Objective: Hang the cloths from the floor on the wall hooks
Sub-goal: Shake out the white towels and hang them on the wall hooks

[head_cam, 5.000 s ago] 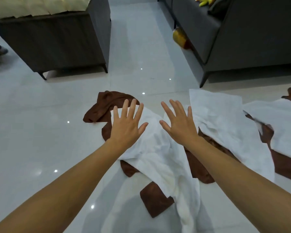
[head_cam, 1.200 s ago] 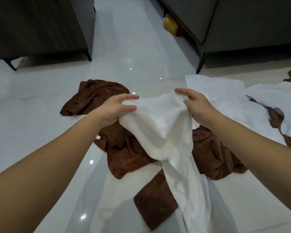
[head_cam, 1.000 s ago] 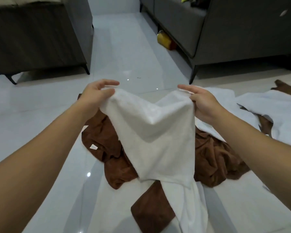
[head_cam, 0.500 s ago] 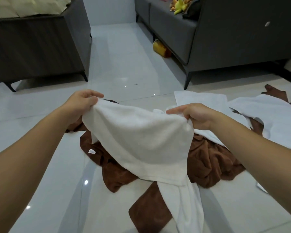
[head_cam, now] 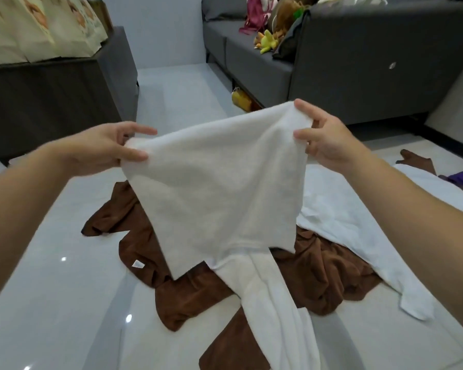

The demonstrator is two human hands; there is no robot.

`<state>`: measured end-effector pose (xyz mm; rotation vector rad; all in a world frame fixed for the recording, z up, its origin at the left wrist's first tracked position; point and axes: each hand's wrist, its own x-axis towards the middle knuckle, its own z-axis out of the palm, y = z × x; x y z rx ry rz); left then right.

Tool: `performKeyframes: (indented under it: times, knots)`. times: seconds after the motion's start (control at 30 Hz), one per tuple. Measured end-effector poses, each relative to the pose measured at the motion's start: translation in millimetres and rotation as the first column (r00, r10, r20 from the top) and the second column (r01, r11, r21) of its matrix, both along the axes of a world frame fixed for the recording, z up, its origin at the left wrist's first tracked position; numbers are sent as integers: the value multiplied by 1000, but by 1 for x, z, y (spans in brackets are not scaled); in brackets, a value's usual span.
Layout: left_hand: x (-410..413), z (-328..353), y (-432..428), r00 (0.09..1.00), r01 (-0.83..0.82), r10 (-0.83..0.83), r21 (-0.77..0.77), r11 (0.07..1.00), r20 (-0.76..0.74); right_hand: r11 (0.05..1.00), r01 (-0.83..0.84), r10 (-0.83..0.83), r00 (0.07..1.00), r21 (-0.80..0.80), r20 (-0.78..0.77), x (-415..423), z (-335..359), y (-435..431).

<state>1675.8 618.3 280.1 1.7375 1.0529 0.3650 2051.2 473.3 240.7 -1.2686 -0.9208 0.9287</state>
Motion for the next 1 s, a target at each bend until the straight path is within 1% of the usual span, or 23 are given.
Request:
performKeyframes:
  times: [0.03, 0.07, 0.1, 0.17, 0.23, 0.27, 0.37, 0.47, 0.57, 0.6, 0.67, 0.77, 0.87, 0.93, 1.0]
  knots:
    - [2, 7, 3, 995, 3, 5, 74, 997, -103, 999, -31, 33, 998, -31, 48, 5, 6, 1]
    - [4, 12, 6, 984, -18, 44, 148, 989, -175, 998, -36, 42, 994, -57, 99, 9, 11, 3]
    - [5, 16, 9, 975, -54, 97, 208, 977, -200, 998, -27, 35, 990, -60, 136, 11, 16, 4]
    - [10, 22, 12, 971, -149, 195, 286, 946, -141, 1000, 21, -17, 987, -20, 161, 12, 27, 8]
    - [17, 26, 13, 954, -277, 300, 346, 896, -15, 995, 96, -95, 981, 3, 170, 10, 36, 13]
    - [21, 27, 13, 938, -340, 342, 348, 874, 57, 992, 130, -128, 976, -1, 175, 11, 38, 16]
    - [26, 27, 9, 879, -472, 424, 283, 835, 218, 985, 167, -157, 968, -39, 195, 13, 41, 22]
    - [22, 20, 4, 813, -550, 467, 195, 812, 347, 986, 164, -149, 950, -32, 275, 13, 36, 23]
    - [20, 14, 0, 708, -576, 492, 10, 818, 507, 984, 179, -166, 925, -6, 342, 10, 30, 23]
    - [21, 11, -1, 677, -578, 513, -50, 814, 528, 982, 190, -181, 920, 7, 347, 8, 28, 23]
    - [24, 7, -1, 650, -612, 585, -123, 781, 485, 973, 226, -227, 915, 41, 334, 5, 27, 22]
    - [29, 3, 0, 598, -715, 706, -146, 683, 379, 956, 279, -292, 904, 88, 311, 4, 27, 18]
    - [33, 5, 2, 546, -768, 748, -133, 627, 377, 946, 303, -323, 904, 114, 280, 4, 27, 14]
    - [37, 5, 4, 552, -790, 743, -48, 611, 378, 945, 306, -327, 902, 116, 282, 5, 26, 11]
    - [40, 6, 4, 604, -781, 715, 84, 618, 351, 944, 312, -329, 900, 104, 285, 5, 23, 8]
